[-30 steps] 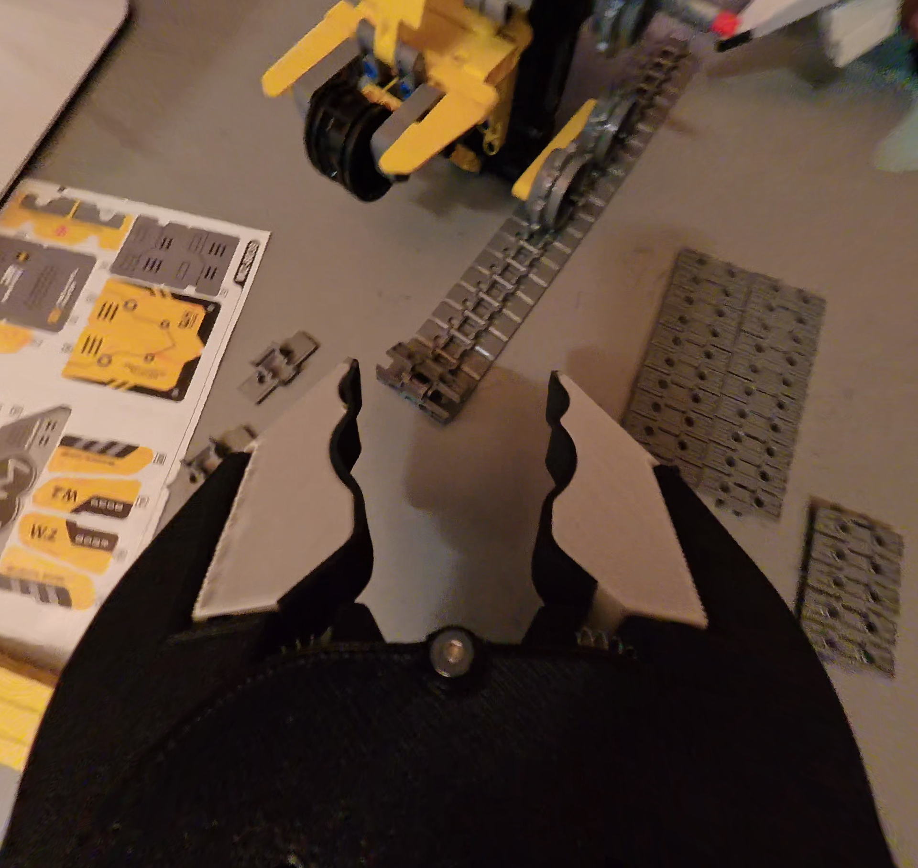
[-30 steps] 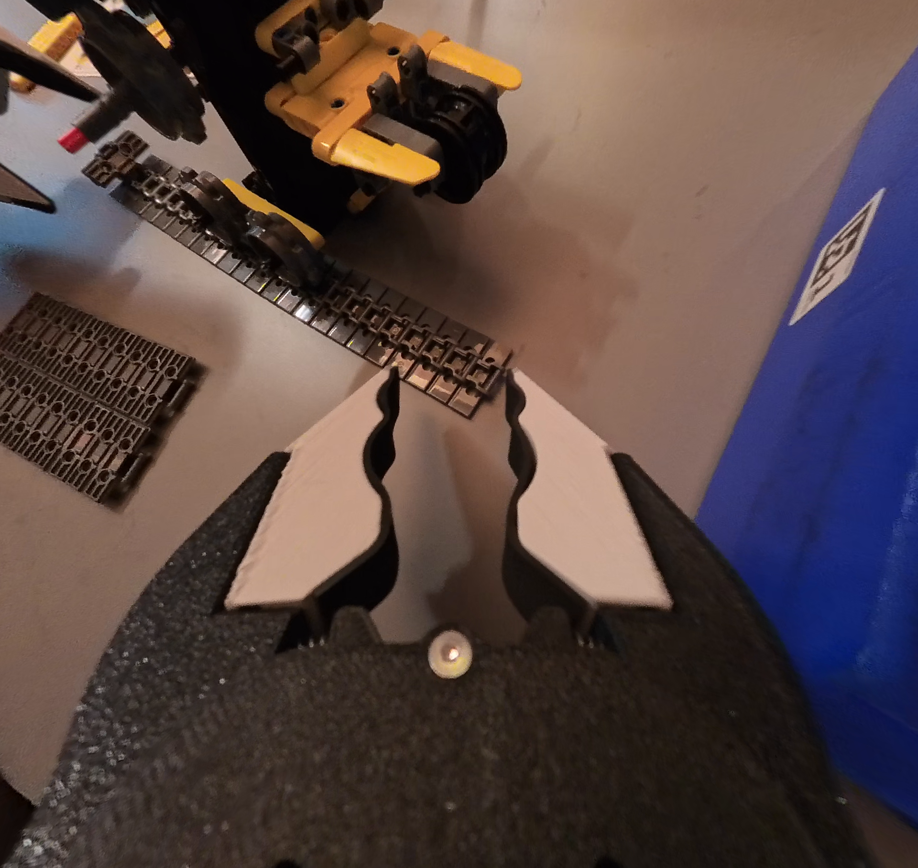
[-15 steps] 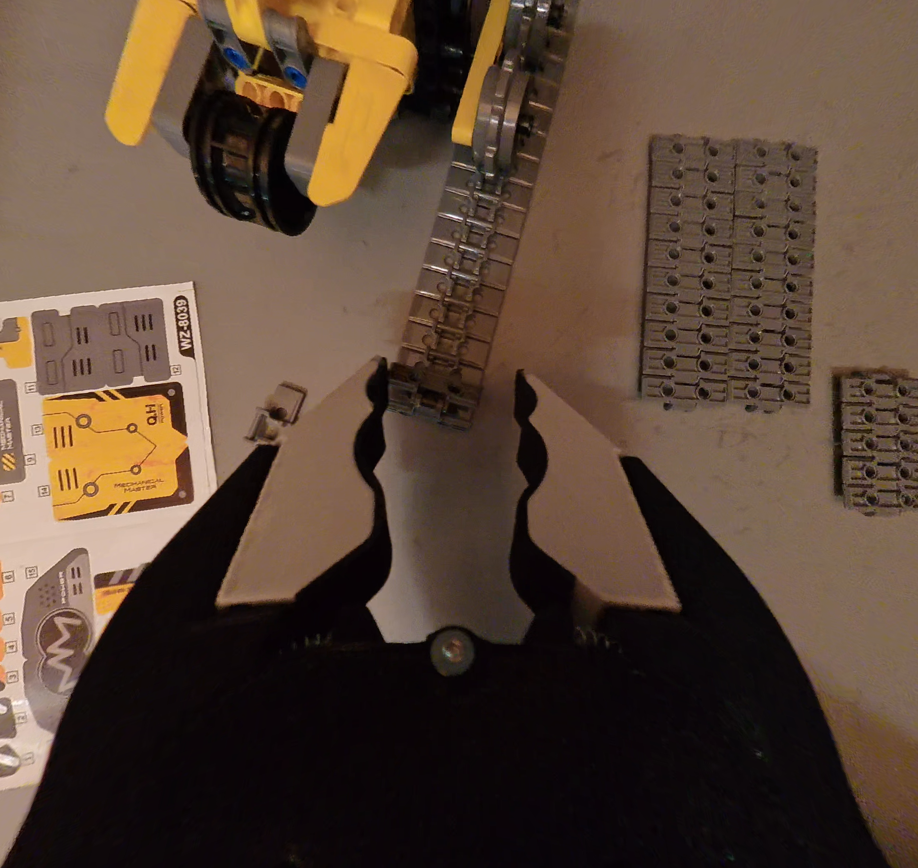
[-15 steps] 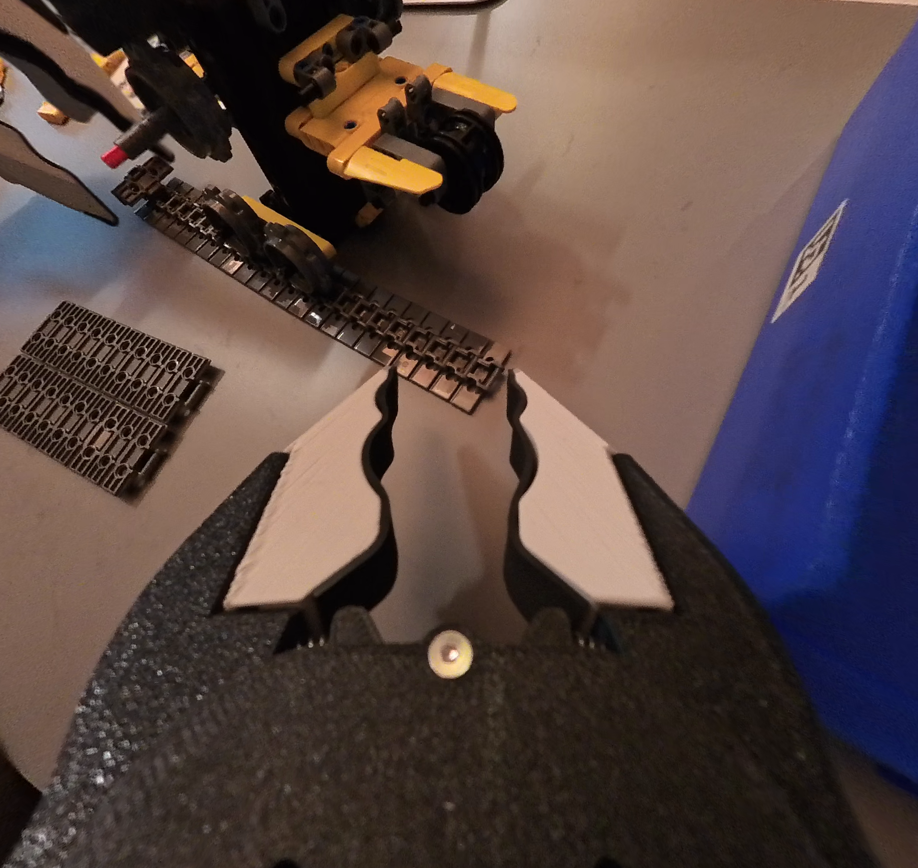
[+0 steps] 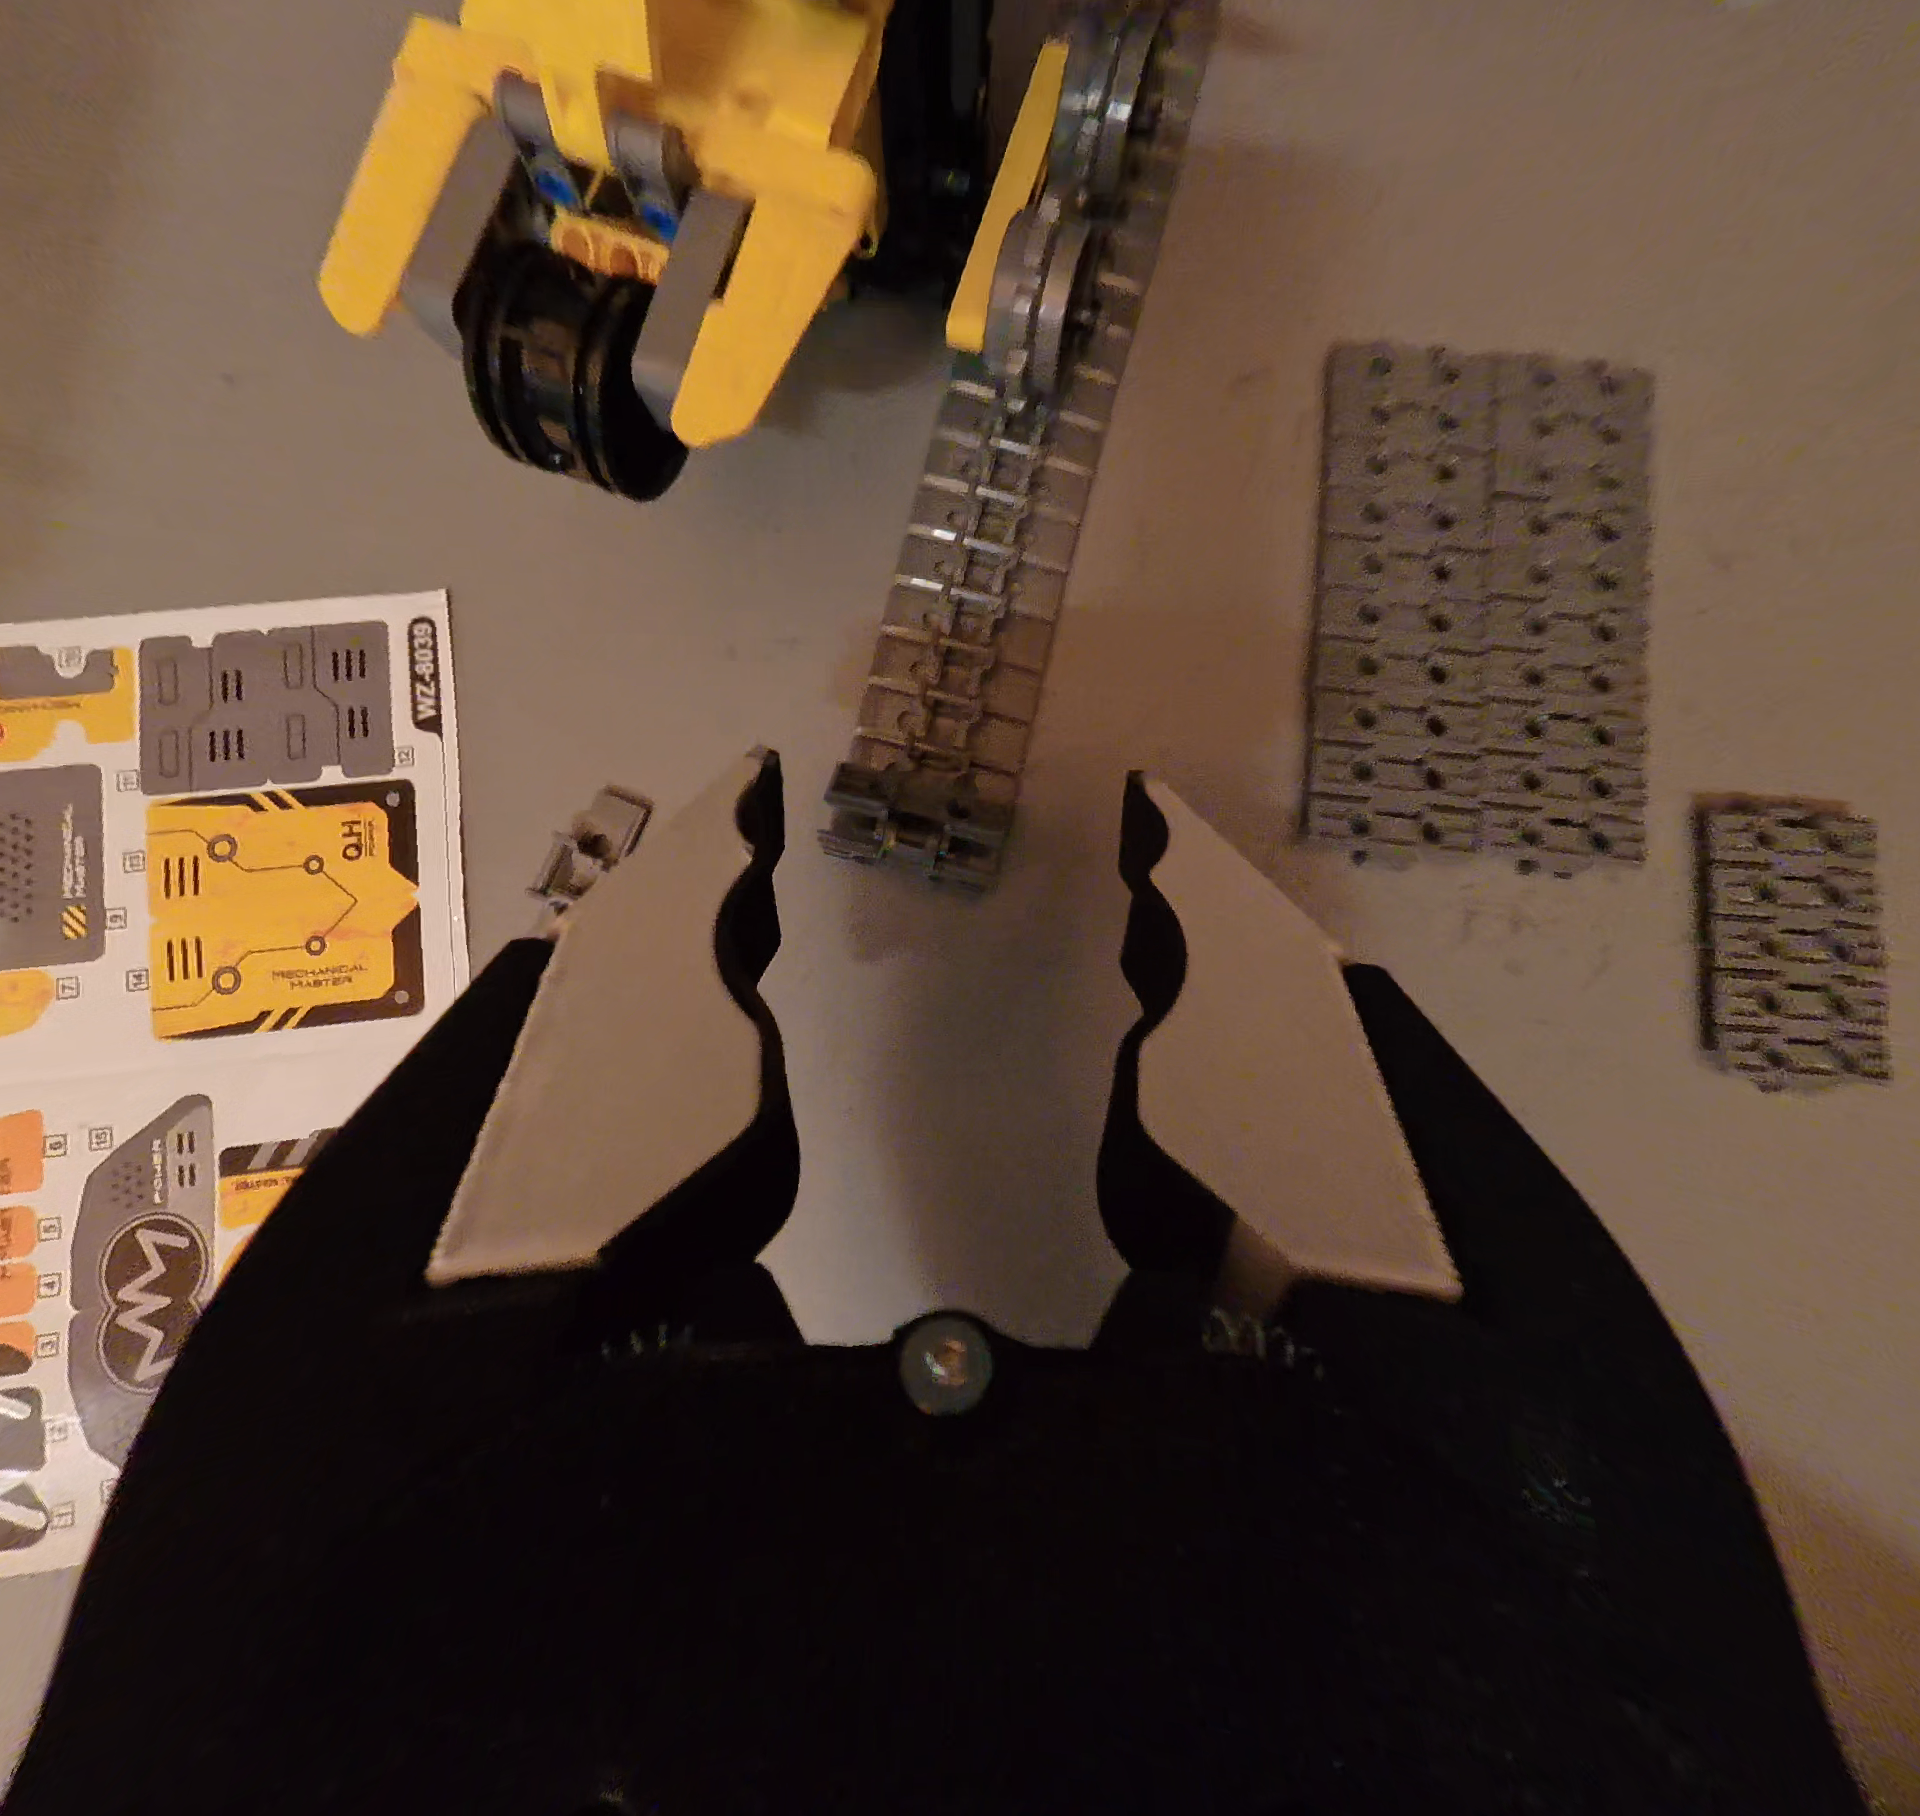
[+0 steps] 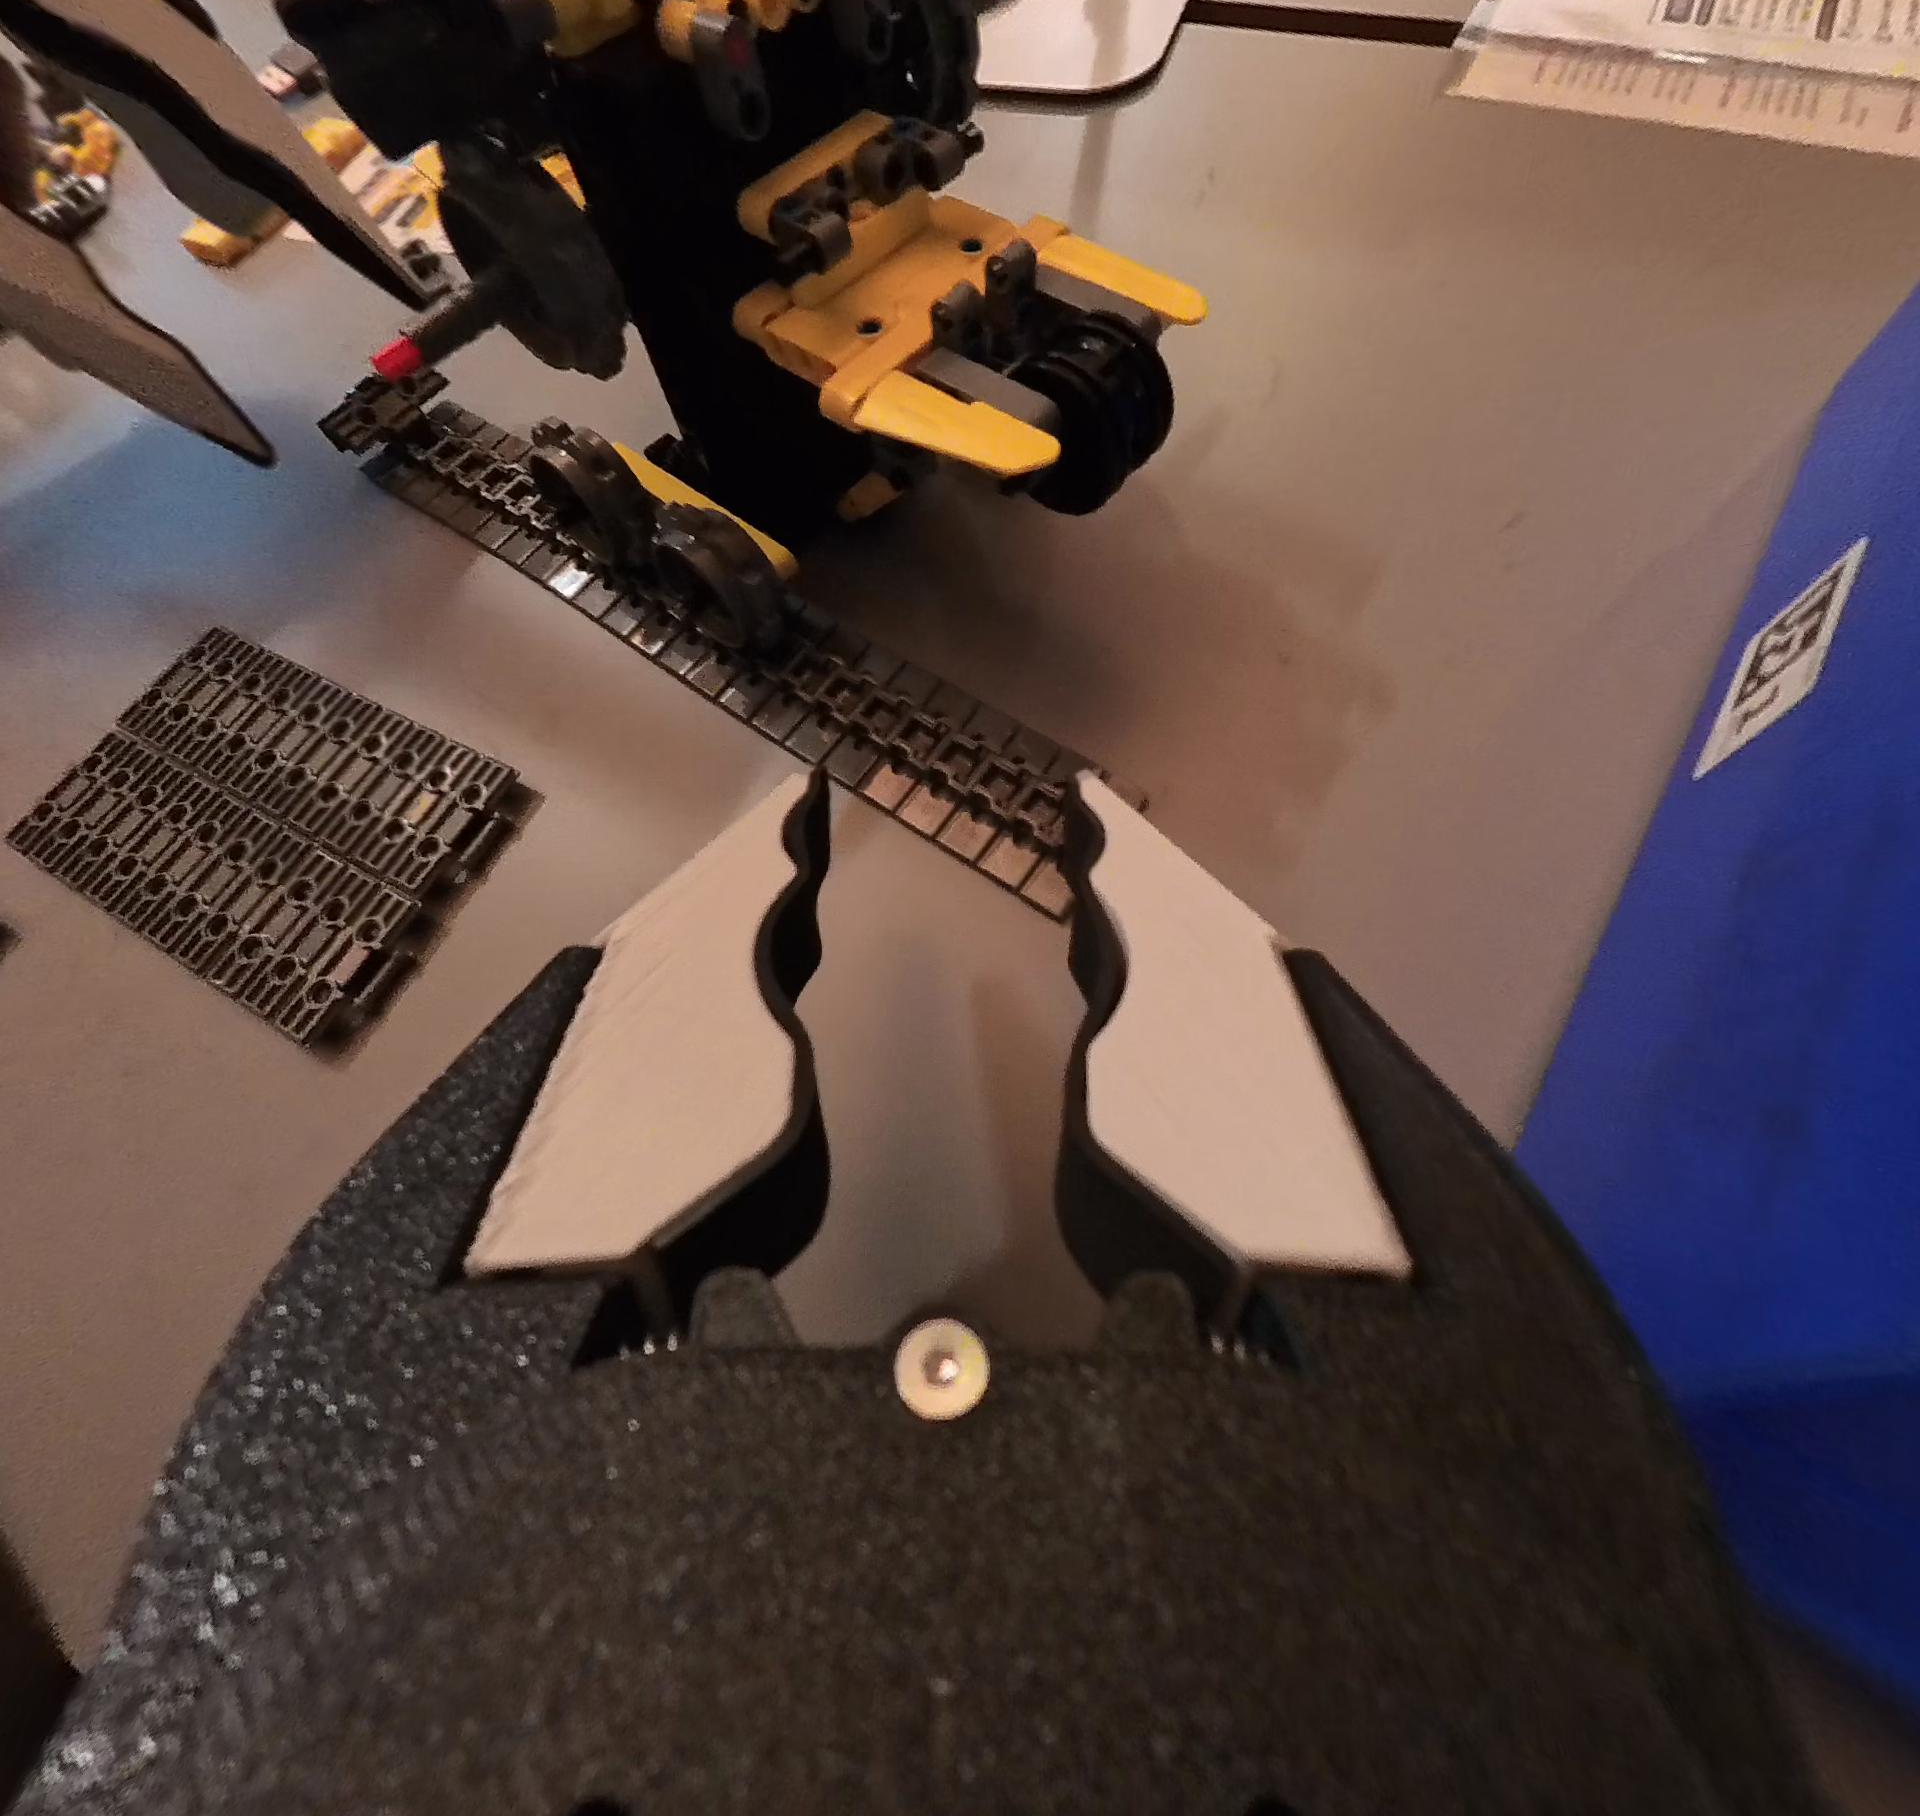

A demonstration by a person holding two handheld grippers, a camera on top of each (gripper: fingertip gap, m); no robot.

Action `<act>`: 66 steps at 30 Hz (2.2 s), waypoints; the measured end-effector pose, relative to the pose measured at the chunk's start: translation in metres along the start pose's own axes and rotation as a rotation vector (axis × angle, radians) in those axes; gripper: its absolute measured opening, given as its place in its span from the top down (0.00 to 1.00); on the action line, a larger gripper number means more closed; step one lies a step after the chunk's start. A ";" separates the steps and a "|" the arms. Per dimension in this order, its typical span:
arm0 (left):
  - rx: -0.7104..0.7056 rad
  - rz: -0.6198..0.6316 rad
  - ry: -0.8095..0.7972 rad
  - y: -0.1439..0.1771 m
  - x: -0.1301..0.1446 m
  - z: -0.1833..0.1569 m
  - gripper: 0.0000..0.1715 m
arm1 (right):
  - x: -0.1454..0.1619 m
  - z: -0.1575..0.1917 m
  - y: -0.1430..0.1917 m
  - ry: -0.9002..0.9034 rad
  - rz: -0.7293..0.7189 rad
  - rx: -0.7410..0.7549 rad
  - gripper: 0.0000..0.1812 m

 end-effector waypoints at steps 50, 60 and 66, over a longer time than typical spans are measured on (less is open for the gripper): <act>0.195 -0.563 -0.099 0.017 -0.099 -0.036 0.78 | -0.089 0.088 -0.011 -0.122 -0.430 -0.415 0.82; 0.129 -0.498 -0.207 0.005 -0.103 -0.049 0.78 | -0.091 0.085 -0.036 -0.267 -0.336 -0.454 0.88; 0.128 -0.483 -0.204 0.001 -0.101 -0.049 0.78 | -0.092 0.091 -0.042 -0.305 -0.314 -0.498 0.88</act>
Point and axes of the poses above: each gripper's, where its closed fingertips meet, y back along the fingers, x out of its underside, z = x × y across the jaws, the point moved 4 cm from there along y, back along the fingers, and after that the axes turned 6 degrees about y, right-handed, at the moved point
